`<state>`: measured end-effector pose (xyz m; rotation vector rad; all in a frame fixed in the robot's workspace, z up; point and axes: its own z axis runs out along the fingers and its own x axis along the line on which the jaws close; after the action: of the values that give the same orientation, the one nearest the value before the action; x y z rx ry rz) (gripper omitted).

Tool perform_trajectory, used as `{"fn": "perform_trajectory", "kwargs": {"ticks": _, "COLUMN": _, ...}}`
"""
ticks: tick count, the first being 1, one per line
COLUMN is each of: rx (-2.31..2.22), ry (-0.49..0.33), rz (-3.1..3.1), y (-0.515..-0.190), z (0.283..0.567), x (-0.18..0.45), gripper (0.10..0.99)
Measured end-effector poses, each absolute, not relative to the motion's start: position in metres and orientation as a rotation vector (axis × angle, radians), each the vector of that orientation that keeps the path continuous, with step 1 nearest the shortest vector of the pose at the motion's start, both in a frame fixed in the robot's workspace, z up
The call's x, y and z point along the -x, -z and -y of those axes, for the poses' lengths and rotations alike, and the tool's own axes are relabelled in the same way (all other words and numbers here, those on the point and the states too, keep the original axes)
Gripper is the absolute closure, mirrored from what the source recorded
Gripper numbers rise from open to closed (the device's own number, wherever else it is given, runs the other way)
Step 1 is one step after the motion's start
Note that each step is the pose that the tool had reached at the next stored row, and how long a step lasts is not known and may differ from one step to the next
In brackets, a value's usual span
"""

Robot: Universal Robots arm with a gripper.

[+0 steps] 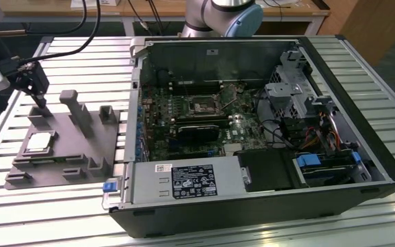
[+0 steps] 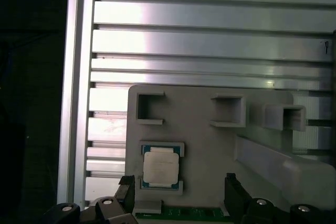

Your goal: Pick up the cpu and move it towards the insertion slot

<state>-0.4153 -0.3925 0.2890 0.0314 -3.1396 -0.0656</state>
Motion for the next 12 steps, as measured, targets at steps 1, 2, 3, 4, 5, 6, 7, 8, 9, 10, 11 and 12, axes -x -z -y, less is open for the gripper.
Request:
{"fn": "perform_trajectory", "kwargs": {"ticks": 1, "rx": -0.031, "ry": 0.066, "rz": 3.140, "y": -0.2887, "z": 0.3924, "x": 0.4153, "gripper": 0.314}}
{"fn": "perform_trajectory", "kwargs": {"ticks": 2, "rx": -0.031, "ry": 0.066, "rz": 3.140, "y": -0.2885, "z": 0.3925, "x": 0.4153, "gripper": 0.314}}
{"fn": "perform_trajectory", "kwargs": {"ticks": 3, "rx": -0.031, "ry": 0.066, "rz": 3.140, "y": -0.2882, "z": 0.3924, "x": 0.4153, "gripper": 0.314}}
{"fn": "perform_trajectory", "kwargs": {"ticks": 4, "rx": -0.031, "ry": 0.066, "rz": 3.140, "y": -0.2880, "z": 0.3924, "x": 0.4153, "gripper": 0.314}}
{"fn": "perform_trajectory", "kwargs": {"ticks": 5, "rx": -0.031, "ry": 0.066, "rz": 3.140, "y": -0.2878, "z": 0.3925, "x": 0.4153, "gripper": 0.314}}
{"fn": "perform_trajectory", "kwargs": {"ticks": 6, "rx": -0.031, "ry": 0.066, "rz": 3.140, "y": -0.2876, "z": 0.3925, "x": 0.4153, "gripper": 0.314}}
{"fn": "perform_trajectory", "kwargs": {"ticks": 7, "rx": -0.031, "ry": 0.066, "rz": 3.140, "y": -0.2874, "z": 0.3924, "x": 0.4153, "gripper": 0.314}}
{"fn": "perform_trajectory", "kwargs": {"ticks": 8, "rx": -0.031, "ry": 0.066, "rz": 3.140, "y": -0.2871, "z": 0.3924, "x": 0.4153, "gripper": 0.314}}
{"fn": "perform_trajectory", "kwargs": {"ticks": 9, "rx": -0.031, "ry": 0.066, "rz": 3.140, "y": -0.2868, "z": 0.3924, "x": 0.4153, "gripper": 0.314}}
{"fn": "perform_trajectory", "kwargs": {"ticks": 10, "rx": -0.031, "ry": 0.066, "rz": 3.140, "y": -0.2865, "z": 0.3924, "x": 0.4153, "gripper": 0.314}}
{"fn": "perform_trajectory", "kwargs": {"ticks": 11, "rx": -0.031, "ry": 0.066, "rz": 3.140, "y": -0.2863, "z": 0.3925, "x": 0.4153, "gripper": 0.314}}
{"fn": "perform_trajectory", "kwargs": {"ticks": 12, "rx": -0.031, "ry": 0.066, "rz": 3.140, "y": -0.2860, "z": 0.3925, "x": 0.4153, "gripper": 0.314}}
